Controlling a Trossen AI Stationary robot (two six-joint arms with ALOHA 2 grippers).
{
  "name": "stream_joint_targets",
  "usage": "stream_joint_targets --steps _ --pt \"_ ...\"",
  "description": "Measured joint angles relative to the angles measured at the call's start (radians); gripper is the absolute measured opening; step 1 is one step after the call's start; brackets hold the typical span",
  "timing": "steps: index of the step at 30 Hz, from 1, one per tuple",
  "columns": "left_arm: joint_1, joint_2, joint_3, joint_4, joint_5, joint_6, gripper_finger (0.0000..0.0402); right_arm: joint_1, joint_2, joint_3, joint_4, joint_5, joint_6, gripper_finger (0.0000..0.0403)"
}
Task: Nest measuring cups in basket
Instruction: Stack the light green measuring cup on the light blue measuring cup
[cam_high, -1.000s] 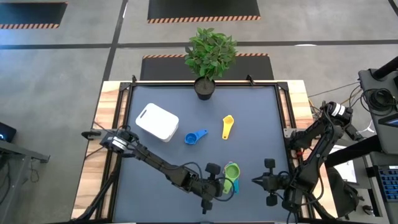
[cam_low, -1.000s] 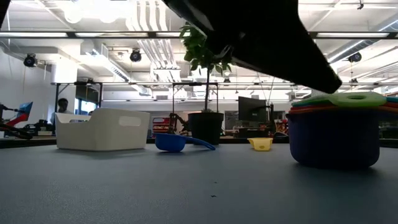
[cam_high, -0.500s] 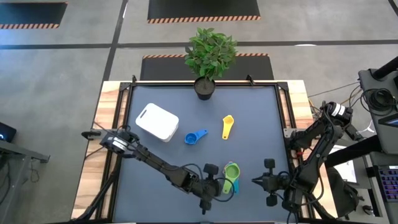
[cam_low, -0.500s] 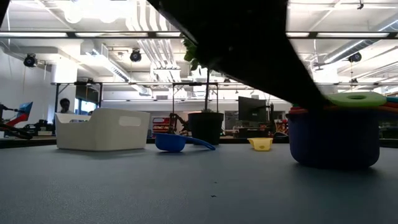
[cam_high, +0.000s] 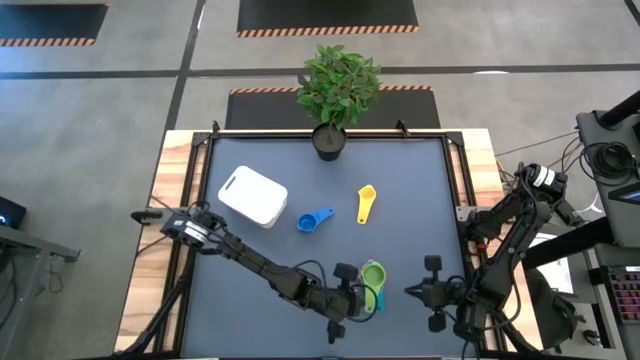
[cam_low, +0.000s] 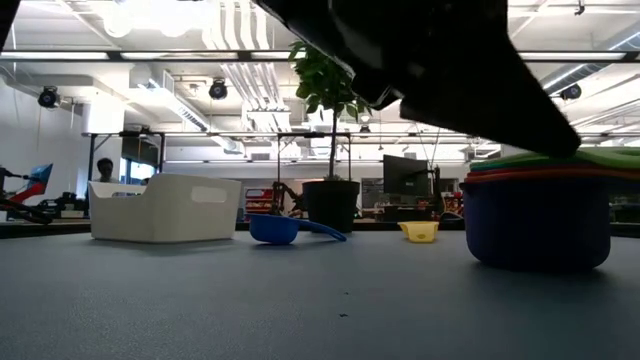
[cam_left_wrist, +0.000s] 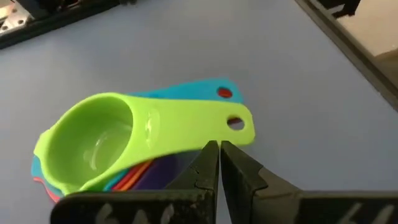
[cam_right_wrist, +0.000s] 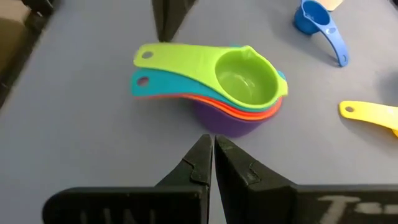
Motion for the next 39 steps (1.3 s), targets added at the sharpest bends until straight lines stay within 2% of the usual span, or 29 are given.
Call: stream_joint_targets --steps 5,7,10,13,19,24,28,33,39 --pt "-0.016 -0.052 0.0 -0.096 -0.116 0.037 0.0 -0.032 0.0 0.001 0.102 -0.006 -0.023 0.0009" --pt "-0.028 -0.083 0.0 -0.127 -0.146 0.069 0.0 -0.066 0.0 0.013 0.111 -0.051 -0.019 0.0009" --pt "-0.038 -0.127 0.0 -0.168 -0.153 0.129 0.0 -0.128 0.0 0.045 0.119 -0.14 -0.021 0.0009" --pt "-0.037 -0.179 -0.018 -0.195 -0.154 0.177 0.0 -0.179 0.0 0.076 0.12 -0.166 -0.047 0.0009" --pt "-0.038 -0.335 -0.168 -0.168 -0.231 0.22 0.0 -0.258 0.0 0.162 0.116 -0.174 -0.157 0.0009" --pt "-0.04 -0.497 -0.317 -0.07 -0.269 0.281 0.0 -0.359 0.0 0.241 0.113 -0.258 -0.222 0.0009" --pt "-0.036 -0.621 -0.405 -0.07 -0.306 0.311 0.0 -0.428 0.0 0.283 0.113 -0.313 -0.269 0.0009" --pt "-0.038 -0.763 -0.49 -0.063 -0.328 0.288 0.0 -0.488 0.0 0.31 0.119 -0.318 -0.322 0.0009" --pt "-0.041 -0.865 -0.568 -0.063 -0.332 0.197 0.0 -0.523 0.0 0.341 0.135 -0.328 -0.368 0.0009"
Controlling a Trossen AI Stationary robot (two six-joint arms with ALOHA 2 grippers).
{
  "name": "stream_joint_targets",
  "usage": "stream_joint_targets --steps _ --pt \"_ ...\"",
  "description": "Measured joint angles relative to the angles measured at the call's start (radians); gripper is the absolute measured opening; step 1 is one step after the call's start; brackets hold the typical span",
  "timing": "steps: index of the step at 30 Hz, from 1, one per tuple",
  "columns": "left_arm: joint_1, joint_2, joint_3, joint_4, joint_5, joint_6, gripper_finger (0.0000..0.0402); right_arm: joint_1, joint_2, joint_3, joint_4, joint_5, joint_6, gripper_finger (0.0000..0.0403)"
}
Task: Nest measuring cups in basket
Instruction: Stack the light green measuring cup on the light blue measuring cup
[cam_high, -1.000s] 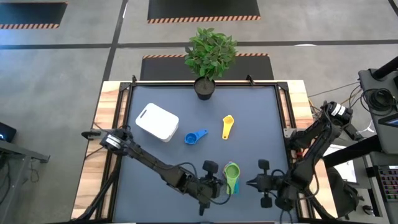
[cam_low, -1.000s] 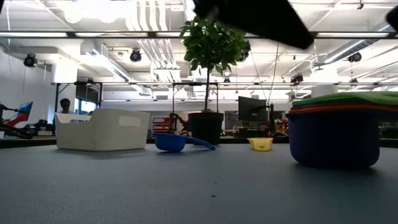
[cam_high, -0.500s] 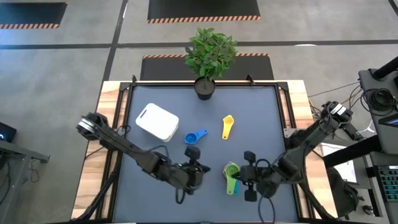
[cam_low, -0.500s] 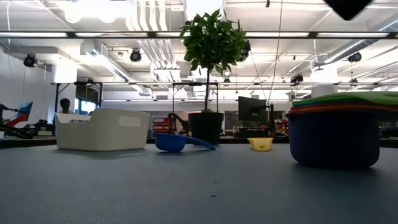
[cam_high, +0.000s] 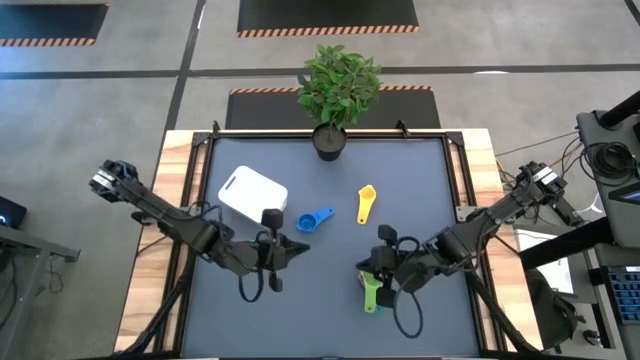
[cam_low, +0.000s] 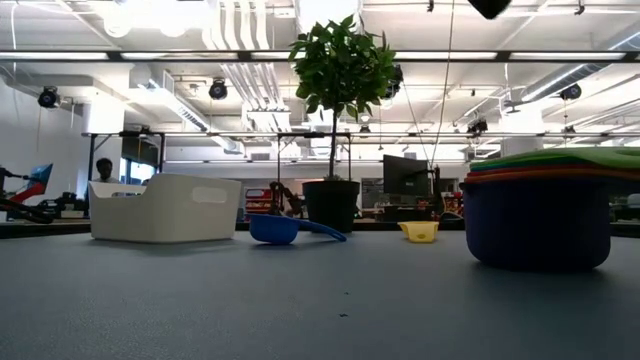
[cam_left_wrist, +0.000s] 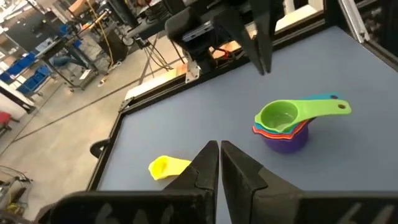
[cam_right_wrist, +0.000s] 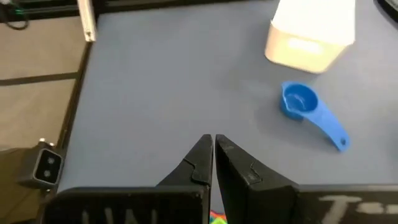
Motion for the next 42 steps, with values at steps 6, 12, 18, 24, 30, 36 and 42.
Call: stream_joint_targets --steps 6,12,18,24,30,36,42 --pt "0.001 -0.016 -0.023 0.002 -0.004 -0.007 0.0 -0.025 0.051 0.004 0.128 -0.098 -0.088 0.0009" --pt "0.001 -0.016 -0.021 0.006 -0.005 -0.008 0.0 -0.032 0.177 0.08 0.013 -0.204 -0.137 0.0009" --pt "0.0 -0.016 -0.02 0.005 -0.005 -0.011 0.0 -0.031 0.284 0.198 -0.186 -0.314 -0.118 0.0009" --pt "0.0 -0.016 -0.02 0.008 -0.005 -0.018 0.0 -0.021 0.374 0.261 -0.29 -0.336 -0.123 0.0009" --pt "0.0 -0.015 -0.019 0.008 -0.005 -0.023 0.0 -0.022 0.414 0.274 -0.298 -0.391 -0.132 0.0009" --pt "0.0 -0.015 -0.019 0.008 -0.005 -0.027 0.0 -0.015 0.433 0.273 -0.363 -0.419 -0.11 0.0009" --pt "0.0 -0.015 -0.019 0.008 -0.005 -0.027 0.0 -0.008 0.427 0.286 -0.417 -0.435 -0.08 0.0009"
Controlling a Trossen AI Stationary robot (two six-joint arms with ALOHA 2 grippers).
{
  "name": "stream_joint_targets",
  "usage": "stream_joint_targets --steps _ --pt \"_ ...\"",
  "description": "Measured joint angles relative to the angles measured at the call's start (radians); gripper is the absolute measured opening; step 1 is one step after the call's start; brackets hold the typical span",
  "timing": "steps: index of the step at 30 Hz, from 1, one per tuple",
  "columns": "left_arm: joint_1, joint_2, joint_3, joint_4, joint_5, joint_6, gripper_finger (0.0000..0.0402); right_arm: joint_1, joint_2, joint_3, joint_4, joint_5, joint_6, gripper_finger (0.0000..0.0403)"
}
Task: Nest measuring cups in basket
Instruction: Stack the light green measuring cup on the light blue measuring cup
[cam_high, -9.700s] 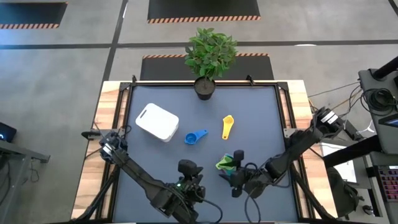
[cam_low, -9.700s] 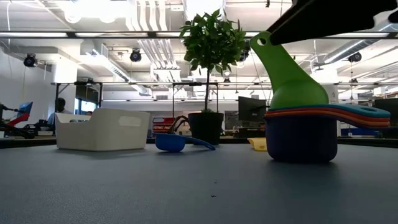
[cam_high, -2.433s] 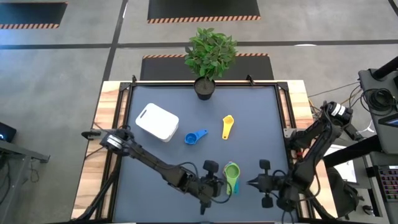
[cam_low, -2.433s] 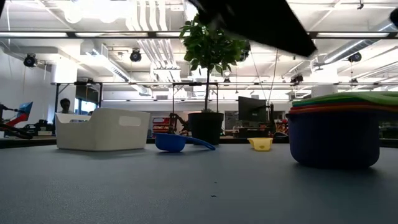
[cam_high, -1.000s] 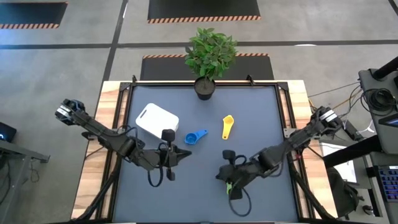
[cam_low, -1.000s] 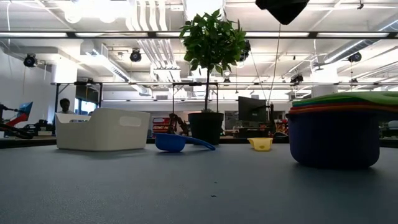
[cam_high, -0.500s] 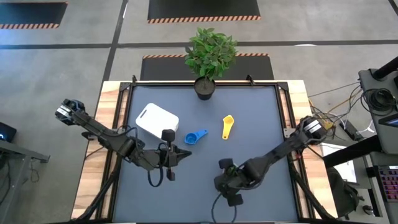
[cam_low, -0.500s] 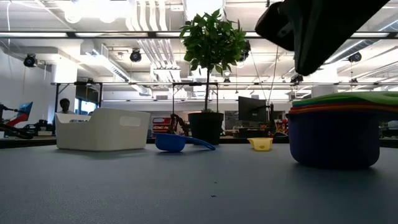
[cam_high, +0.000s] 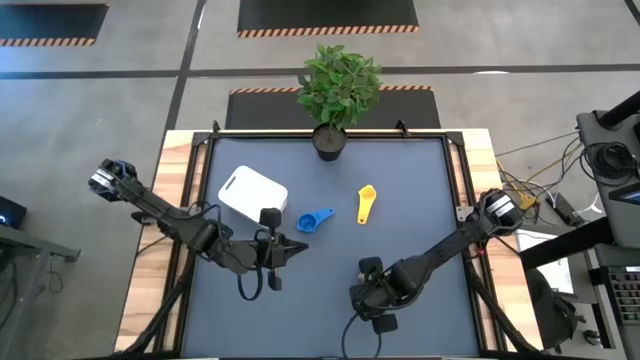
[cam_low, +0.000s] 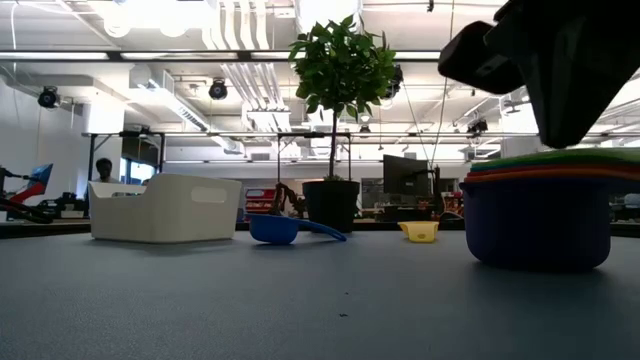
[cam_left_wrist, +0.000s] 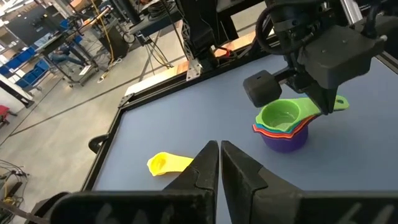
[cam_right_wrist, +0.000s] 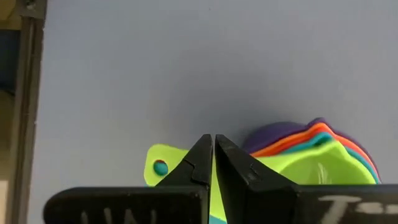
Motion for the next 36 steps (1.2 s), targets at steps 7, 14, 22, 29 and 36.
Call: stream_joint_targets --steps 7,14,22,29,36 --pt "0.0 0.0 0.0 0.001 0.0 0.0 0.0 0.0 -0.008 0.001 0.036 0.001 -0.009 0.0009" --pt "0.0 0.0 0.0 0.002 0.0 0.0 0.0 0.002 -0.004 0.001 0.062 0.001 -0.03 0.0009" --pt "0.0 0.0 -0.001 0.002 0.0 -0.003 0.0 0.014 0.005 -0.003 0.016 0.0 0.02 0.0009" --pt "0.0 0.0 -0.002 0.002 0.0 -0.005 0.0 0.022 -0.001 -0.003 -0.01 -0.002 0.047 0.0009" --pt "0.0 0.0 -0.002 0.002 0.0 -0.007 0.0 0.026 -0.002 0.025 -0.021 0.002 0.043 0.0009"
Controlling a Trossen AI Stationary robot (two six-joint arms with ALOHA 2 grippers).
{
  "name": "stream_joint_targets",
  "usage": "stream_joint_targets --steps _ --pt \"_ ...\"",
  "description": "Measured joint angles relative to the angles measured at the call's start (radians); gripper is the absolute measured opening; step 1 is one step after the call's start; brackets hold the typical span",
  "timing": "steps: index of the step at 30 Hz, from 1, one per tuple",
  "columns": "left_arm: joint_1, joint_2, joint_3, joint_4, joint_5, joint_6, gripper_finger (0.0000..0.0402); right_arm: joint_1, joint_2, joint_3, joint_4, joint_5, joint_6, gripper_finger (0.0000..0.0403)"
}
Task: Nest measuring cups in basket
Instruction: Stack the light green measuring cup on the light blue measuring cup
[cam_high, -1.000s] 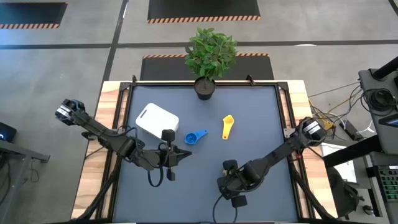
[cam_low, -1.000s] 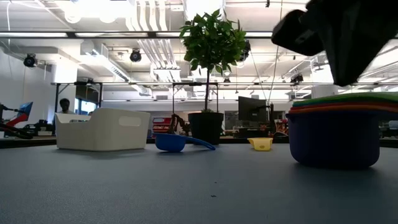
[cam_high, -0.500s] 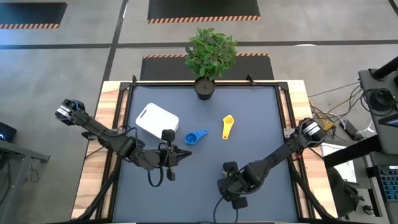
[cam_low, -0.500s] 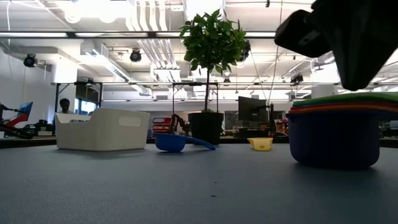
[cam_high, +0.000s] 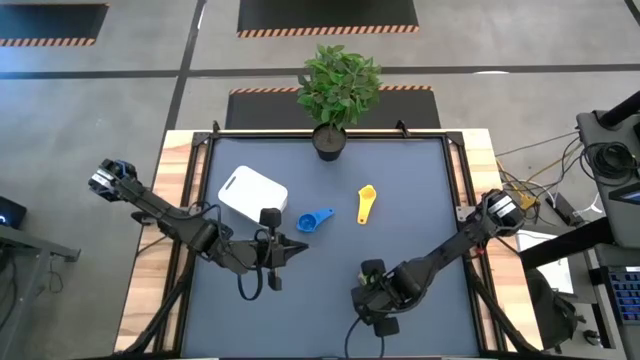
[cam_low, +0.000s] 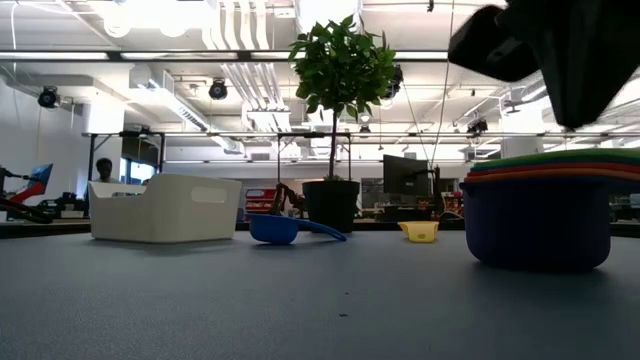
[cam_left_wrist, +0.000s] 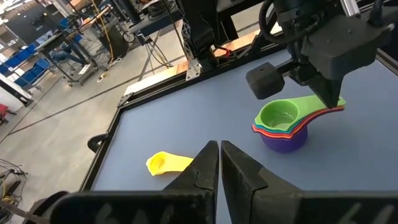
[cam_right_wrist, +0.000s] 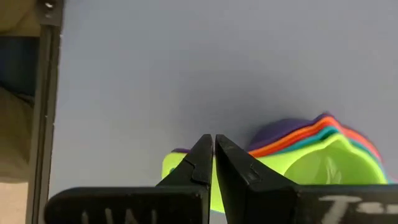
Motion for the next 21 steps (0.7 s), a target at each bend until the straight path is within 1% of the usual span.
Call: stream_joint_targets --steps 5,10,14,17,21 --pt "0.0 0.0 0.0 0.0 0.0 0.0 0.0 0.0 0.0 0.01 0.034 0.0 -0.037 0.0009" --pt "0.0 0.0 0.0 0.0 0.0 0.0 0.0 0.0 0.03 0.008 0.053 0.01 -0.045 0.0009" --pt "0.0 0.0 0.0 0.0 0.0 0.0 0.0 0.004 0.052 0.006 0.031 0.0 -0.042 0.0009" --pt "0.0 0.0 0.0 -0.001 0.0 0.0 0.0 0.007 0.051 0.006 -0.007 -0.001 -0.029 0.0009" --pt "0.0 0.0 0.0 -0.001 0.0 -0.003 0.0 0.009 0.044 0.006 -0.008 0.0 -0.02 0.0009"
